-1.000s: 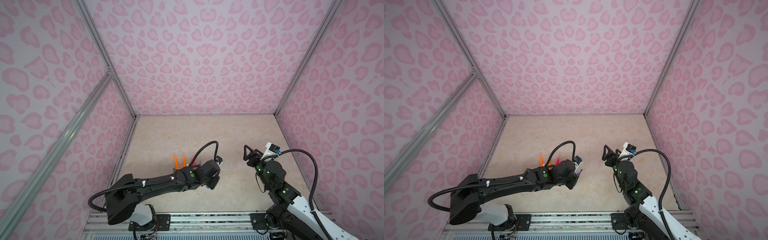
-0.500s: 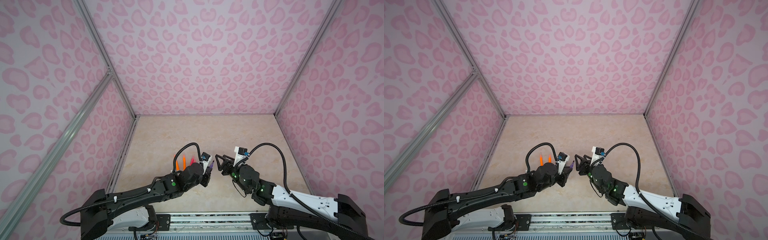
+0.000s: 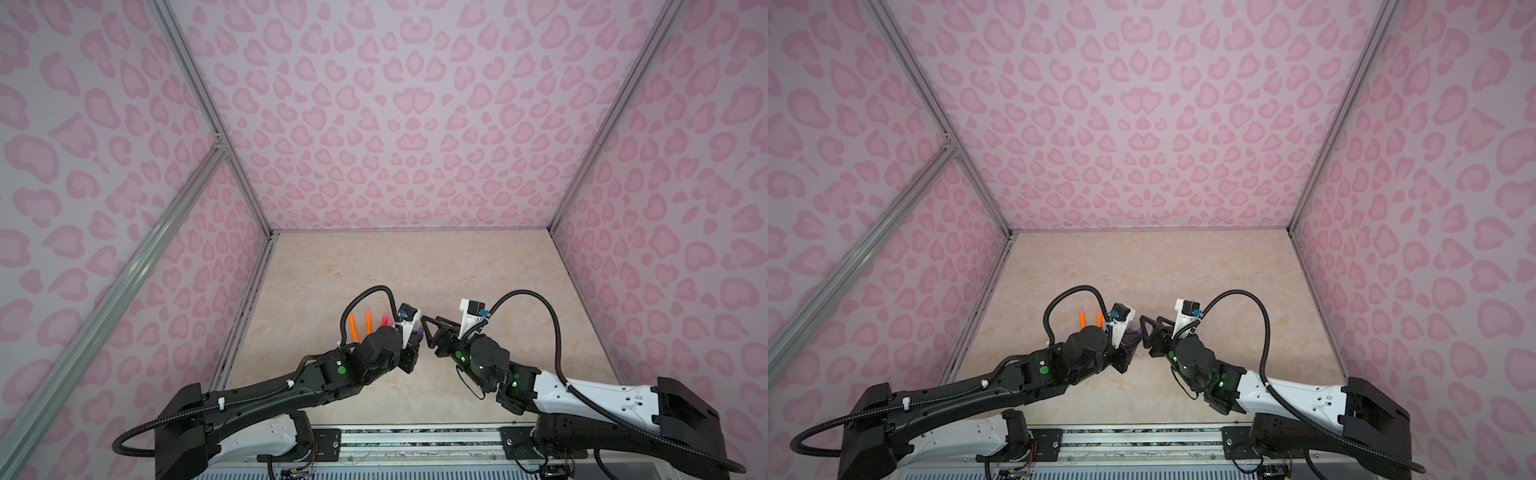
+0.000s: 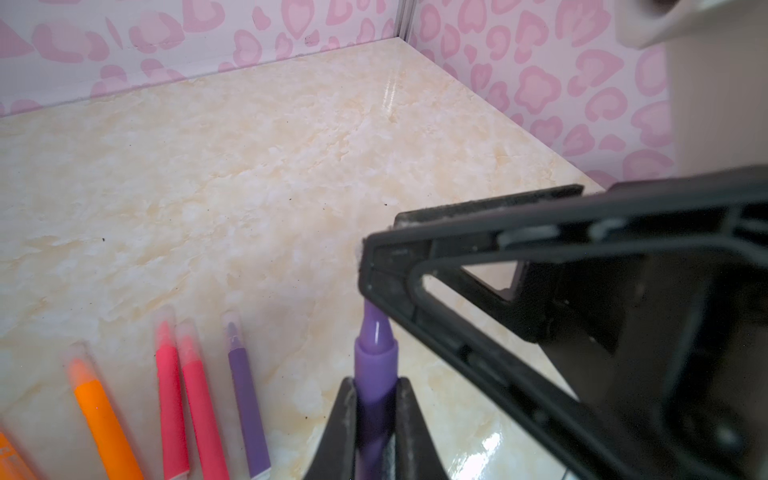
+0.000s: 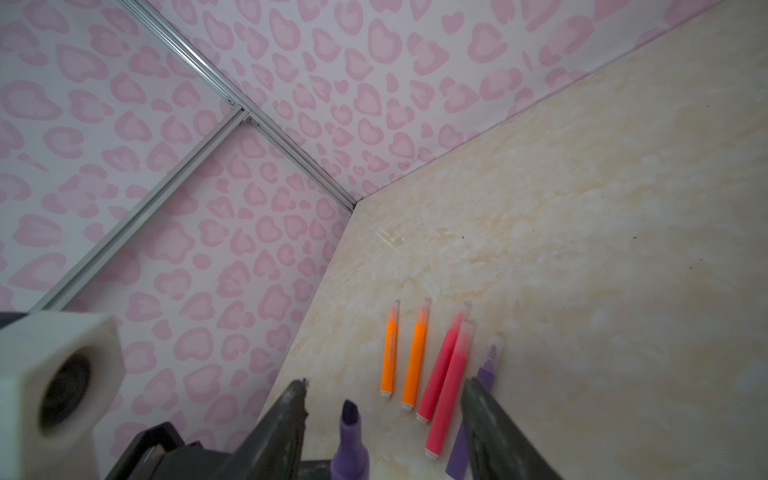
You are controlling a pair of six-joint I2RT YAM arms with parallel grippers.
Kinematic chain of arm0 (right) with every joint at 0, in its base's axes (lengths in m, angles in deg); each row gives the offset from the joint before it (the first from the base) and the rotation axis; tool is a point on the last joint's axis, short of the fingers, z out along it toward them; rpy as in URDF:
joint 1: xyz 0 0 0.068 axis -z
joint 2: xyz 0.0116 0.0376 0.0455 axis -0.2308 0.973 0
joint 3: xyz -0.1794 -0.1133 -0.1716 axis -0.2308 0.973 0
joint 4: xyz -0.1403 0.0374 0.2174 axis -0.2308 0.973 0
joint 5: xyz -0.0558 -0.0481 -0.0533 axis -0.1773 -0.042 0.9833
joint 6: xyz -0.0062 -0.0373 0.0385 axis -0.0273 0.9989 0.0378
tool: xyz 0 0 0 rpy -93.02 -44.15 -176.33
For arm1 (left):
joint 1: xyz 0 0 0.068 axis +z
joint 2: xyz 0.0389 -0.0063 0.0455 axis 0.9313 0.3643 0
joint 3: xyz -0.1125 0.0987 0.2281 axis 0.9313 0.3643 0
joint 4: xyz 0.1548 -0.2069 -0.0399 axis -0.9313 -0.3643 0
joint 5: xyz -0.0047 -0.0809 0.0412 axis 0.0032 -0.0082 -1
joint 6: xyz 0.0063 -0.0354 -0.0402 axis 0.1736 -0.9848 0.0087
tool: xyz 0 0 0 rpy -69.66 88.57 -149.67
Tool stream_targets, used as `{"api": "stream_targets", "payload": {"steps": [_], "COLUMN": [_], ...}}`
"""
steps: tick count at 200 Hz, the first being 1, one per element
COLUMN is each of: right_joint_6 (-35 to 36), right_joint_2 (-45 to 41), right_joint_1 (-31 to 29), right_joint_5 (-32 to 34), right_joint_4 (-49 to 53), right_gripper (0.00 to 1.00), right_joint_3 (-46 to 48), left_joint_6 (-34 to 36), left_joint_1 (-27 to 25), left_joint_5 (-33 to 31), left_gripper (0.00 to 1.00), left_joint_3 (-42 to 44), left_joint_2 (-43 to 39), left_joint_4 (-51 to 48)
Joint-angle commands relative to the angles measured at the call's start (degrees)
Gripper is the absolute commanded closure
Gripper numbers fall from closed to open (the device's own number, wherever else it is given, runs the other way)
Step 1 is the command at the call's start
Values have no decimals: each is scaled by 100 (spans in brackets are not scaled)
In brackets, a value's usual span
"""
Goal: Insert the pens into the pen caps
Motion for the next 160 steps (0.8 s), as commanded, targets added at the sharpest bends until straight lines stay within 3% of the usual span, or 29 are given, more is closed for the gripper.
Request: {"api": "stream_targets", "payload": {"steps": [1, 57, 116, 160], "right_joint_6": [-131, -209, -280, -303], "right_joint_2": [105, 283, 270, 407], "right_joint_1": [-15, -20, -21, -24], "right_joint_5": [-88, -242, -209, -279], "right_joint_4": [-248, -312, -336, -337], "right_gripper": [39, 42, 63, 66], "right_joint_3": [9, -26, 5, -90], "left_joint_6": [52, 43, 74, 114], "left_joint_1": [1, 2, 2, 1], "left_joint_5": [-13, -30, -58, 23], "left_gripper": [97, 97, 97, 97], "left_joint_3": [-18, -149, -82, -57], "left_joint_2": [-19, 174, 105, 17], "left_joint_4": [181, 63, 136, 163]}}
